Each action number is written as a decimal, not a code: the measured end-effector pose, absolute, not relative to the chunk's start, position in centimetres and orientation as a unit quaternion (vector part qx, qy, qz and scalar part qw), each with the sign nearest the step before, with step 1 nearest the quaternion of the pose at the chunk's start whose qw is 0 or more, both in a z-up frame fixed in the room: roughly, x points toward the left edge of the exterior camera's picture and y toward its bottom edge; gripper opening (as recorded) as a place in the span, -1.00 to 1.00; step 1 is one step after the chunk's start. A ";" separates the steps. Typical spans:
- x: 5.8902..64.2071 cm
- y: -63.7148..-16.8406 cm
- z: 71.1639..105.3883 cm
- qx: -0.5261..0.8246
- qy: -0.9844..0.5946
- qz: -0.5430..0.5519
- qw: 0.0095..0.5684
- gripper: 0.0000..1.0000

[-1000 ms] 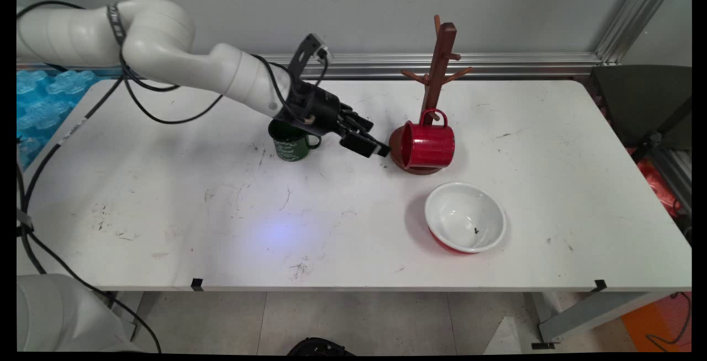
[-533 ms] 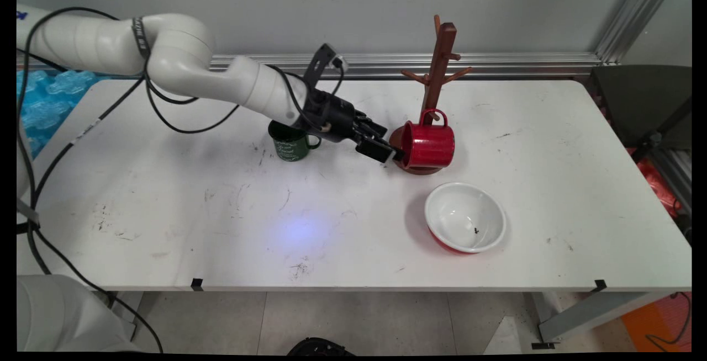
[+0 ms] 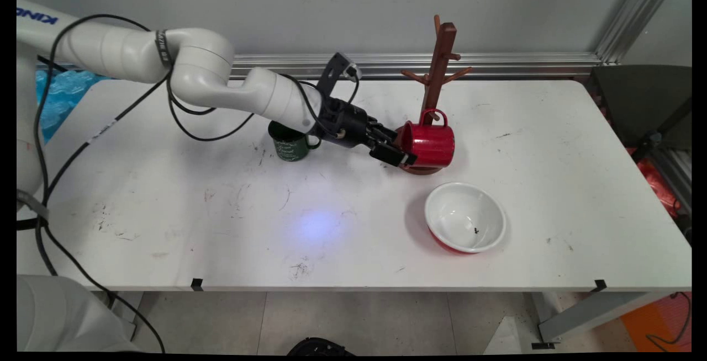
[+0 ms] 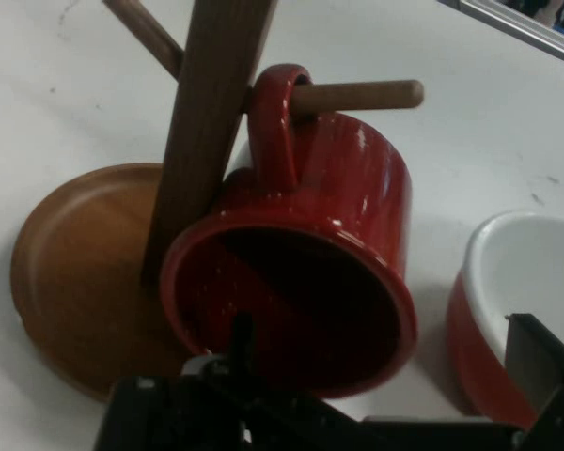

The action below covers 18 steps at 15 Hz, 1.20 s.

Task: Pick up the red mug from the rack

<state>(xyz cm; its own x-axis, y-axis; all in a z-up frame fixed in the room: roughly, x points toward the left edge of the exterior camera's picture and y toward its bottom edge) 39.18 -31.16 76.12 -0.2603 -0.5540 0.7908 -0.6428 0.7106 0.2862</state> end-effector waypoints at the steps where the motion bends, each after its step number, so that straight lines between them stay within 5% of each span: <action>1: 38.9 -31.4 75.9 0.379 -0.791 0.048 0.478 1.00; 10: 37.6 -32.4 74.4 0.376 -0.790 0.051 0.481 1.00; 11: 37.5 -32.4 74.2 0.375 -0.791 0.051 0.481 -1.00; 18: 36.9 -32.4 74.2 0.365 -0.795 0.051 0.482 -1.00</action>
